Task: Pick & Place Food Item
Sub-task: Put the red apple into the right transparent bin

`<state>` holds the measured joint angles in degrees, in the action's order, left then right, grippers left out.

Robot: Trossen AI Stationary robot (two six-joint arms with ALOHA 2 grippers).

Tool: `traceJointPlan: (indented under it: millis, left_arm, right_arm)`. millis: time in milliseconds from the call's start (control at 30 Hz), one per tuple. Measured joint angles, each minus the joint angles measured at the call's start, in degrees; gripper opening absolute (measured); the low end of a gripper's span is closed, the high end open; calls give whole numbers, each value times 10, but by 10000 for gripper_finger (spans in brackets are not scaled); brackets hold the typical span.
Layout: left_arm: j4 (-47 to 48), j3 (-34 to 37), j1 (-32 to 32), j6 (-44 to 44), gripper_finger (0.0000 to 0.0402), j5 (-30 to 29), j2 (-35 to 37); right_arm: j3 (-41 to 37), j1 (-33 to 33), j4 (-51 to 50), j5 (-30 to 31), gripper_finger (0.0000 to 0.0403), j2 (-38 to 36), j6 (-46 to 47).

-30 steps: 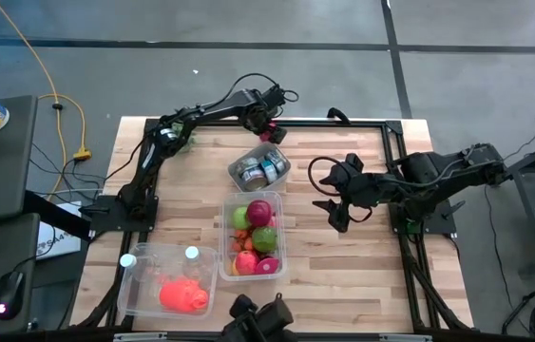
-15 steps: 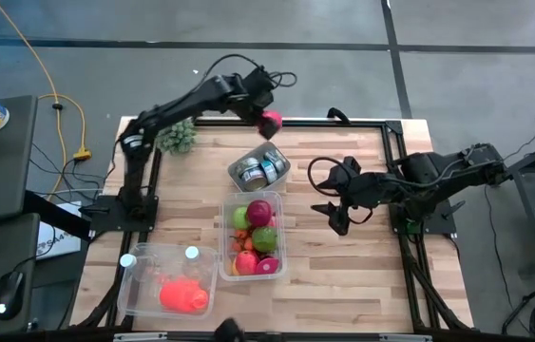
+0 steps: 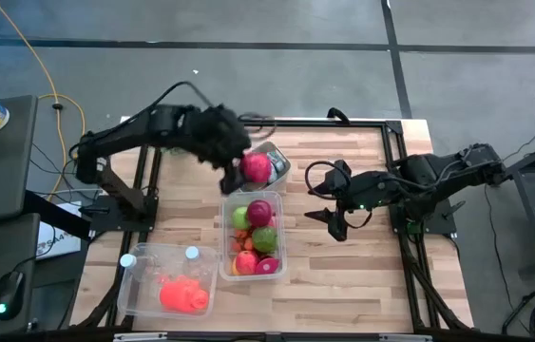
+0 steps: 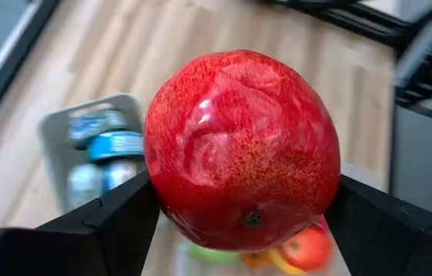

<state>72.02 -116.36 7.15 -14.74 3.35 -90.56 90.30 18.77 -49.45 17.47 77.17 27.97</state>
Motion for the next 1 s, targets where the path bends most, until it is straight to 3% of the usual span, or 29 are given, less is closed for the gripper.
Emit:
traceJointPlan:
  millis: [300,500,733,1000]
  left_arm:
    - [37,0,-176,-73,317,-4,15]
    - [38,0,-260,-65,317,-13,-10]
    - [39,0,-299,-15,318,-48,-39]
    - [40,0,-312,-56,318,-114,-39]
  right_arm:
    - [0,52,90,78,270,33,-79]
    - [0,64,174,48,270,66,-73]
    - [0,80,302,45,270,94,-41]
    - [1,100,385,82,270,144,29]
